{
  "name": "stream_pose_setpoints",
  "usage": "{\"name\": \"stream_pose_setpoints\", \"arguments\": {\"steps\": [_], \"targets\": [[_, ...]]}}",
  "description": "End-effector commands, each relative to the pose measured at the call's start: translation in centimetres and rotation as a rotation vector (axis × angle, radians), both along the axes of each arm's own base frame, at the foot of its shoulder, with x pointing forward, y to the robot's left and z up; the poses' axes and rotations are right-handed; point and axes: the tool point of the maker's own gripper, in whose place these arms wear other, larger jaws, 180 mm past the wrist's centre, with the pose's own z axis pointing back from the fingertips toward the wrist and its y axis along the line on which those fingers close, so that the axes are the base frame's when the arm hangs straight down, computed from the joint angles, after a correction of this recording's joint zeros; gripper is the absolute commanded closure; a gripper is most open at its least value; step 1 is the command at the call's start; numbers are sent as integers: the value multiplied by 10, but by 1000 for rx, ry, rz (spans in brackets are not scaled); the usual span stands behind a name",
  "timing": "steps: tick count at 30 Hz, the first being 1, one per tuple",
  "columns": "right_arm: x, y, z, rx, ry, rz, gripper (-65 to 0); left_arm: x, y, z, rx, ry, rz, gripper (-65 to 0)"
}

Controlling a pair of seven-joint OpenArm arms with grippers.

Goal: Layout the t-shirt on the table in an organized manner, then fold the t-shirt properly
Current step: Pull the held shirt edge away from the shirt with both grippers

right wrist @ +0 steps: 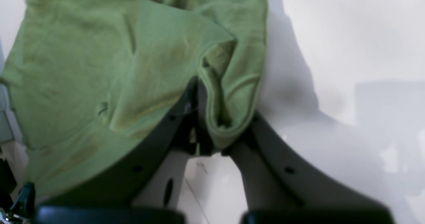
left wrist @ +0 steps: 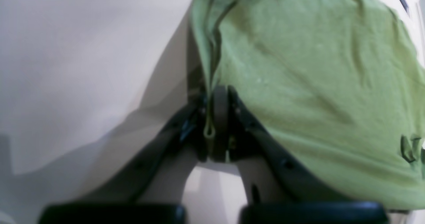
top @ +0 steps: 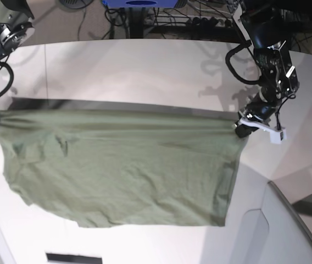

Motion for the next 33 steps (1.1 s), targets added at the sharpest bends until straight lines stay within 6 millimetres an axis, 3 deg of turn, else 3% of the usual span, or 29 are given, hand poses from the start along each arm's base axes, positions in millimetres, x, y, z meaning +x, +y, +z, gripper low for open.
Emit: {"name": "stream_pose_setpoints", "arguments": {"steps": [1,5,18,25,33], "targets": [[8,-12,10,-21,-39,-16,0,11,12,21,35,-70,13,0],[-5,-2,-9,27,9,-12,0,-5,14,17,55,-53,9,0],[-35,6,-28,42,73,-13,0,-51,18,-10,62,42,14,0],[-49,3,-24,-8,78,-15,0,-54,22,6,117,12,-2,0],[-61,10,-24,-35,89,-7,0,-76,24,10,150,26,-17,0]]}}
